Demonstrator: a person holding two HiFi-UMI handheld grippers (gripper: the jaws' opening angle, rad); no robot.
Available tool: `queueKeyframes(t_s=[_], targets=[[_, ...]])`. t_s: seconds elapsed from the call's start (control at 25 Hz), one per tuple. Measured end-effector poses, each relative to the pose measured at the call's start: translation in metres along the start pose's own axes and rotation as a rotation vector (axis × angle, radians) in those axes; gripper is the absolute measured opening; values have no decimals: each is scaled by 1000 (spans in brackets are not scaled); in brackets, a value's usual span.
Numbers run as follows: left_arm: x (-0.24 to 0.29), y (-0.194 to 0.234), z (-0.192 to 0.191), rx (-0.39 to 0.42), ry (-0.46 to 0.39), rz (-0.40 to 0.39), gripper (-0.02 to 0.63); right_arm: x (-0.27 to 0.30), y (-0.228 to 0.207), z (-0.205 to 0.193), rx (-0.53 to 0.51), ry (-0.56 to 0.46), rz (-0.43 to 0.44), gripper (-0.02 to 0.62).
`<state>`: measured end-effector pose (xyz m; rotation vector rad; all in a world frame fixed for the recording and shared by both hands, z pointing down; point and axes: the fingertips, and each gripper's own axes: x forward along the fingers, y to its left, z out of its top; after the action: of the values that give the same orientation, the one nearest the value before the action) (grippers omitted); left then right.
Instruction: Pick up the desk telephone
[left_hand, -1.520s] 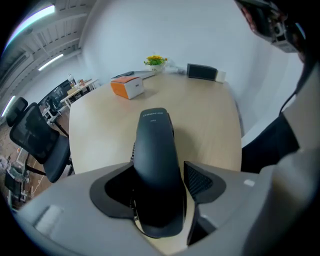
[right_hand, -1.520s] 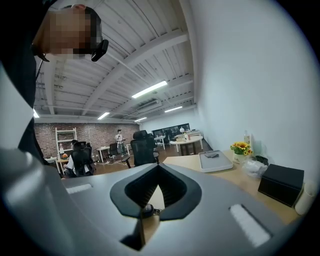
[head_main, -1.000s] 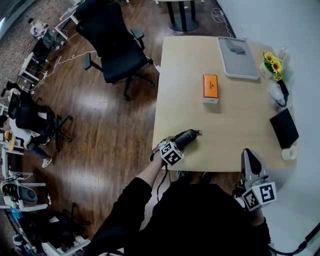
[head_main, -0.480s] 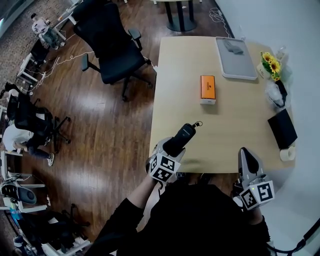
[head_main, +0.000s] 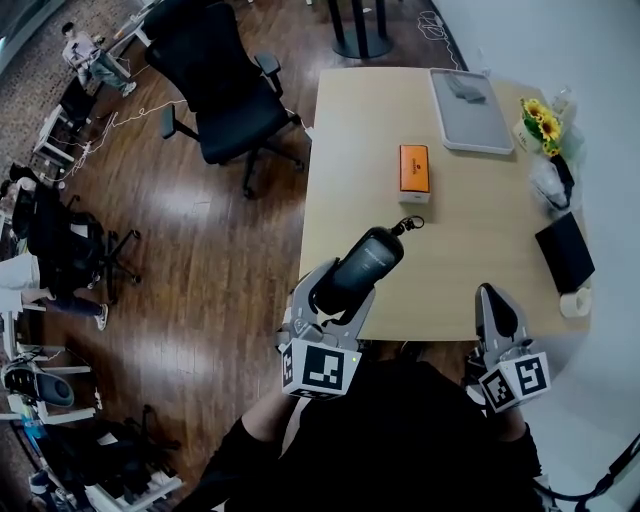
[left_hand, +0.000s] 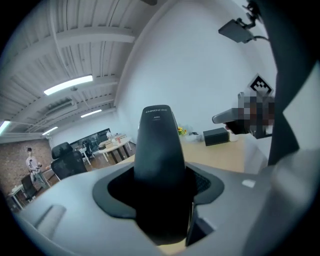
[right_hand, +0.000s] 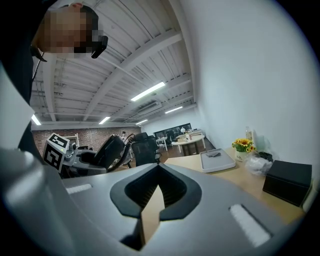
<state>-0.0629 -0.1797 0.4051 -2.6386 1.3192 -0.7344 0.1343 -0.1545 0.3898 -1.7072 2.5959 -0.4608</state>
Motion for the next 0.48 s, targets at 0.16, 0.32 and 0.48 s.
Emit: queueKeyframes(t_s=[0.16,0.32,0.48], targets=[[-6,2,15,2,-41,25,261,-3,-5,-1,5,1,-14,0],[-6,0,18,7,-47,15,261,-5,-6,-1,7,3,-21,0],[-6,-1,19,8,-50,15,261,-5,-6,-1,6,0,-23,0]])
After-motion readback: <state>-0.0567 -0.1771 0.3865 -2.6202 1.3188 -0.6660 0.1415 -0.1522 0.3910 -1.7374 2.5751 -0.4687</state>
